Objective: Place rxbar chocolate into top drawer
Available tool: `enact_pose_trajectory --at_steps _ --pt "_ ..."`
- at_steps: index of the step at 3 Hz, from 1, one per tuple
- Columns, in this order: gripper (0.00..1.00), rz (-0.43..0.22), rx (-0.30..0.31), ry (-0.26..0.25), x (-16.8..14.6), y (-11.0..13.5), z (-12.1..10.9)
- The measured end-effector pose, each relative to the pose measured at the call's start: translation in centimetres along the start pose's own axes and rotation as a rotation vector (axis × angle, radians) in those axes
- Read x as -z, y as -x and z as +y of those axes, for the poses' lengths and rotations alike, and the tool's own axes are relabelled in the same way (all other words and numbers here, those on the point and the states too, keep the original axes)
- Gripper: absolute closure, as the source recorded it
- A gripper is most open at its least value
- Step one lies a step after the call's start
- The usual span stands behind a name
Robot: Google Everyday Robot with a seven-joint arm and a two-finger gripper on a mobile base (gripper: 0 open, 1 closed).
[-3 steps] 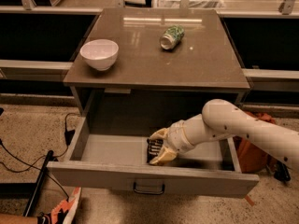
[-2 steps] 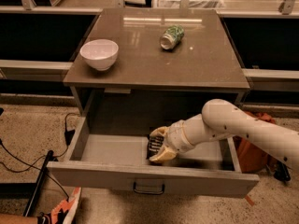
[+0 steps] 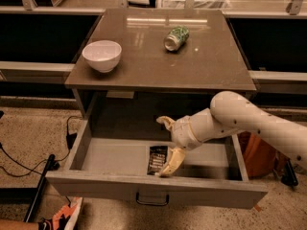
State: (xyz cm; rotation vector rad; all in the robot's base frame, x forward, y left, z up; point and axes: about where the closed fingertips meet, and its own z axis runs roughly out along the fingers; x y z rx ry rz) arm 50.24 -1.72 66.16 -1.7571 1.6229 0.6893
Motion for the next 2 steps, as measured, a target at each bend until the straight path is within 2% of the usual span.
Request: enact_pose_trajectory --at_steps 1,2 --pt "0.00 -0.047 0.064 -0.002 4.51 3.14 -0.40" --pt "0.00 -0.049 0.068 0.010 4.53 3.30 -0.23"
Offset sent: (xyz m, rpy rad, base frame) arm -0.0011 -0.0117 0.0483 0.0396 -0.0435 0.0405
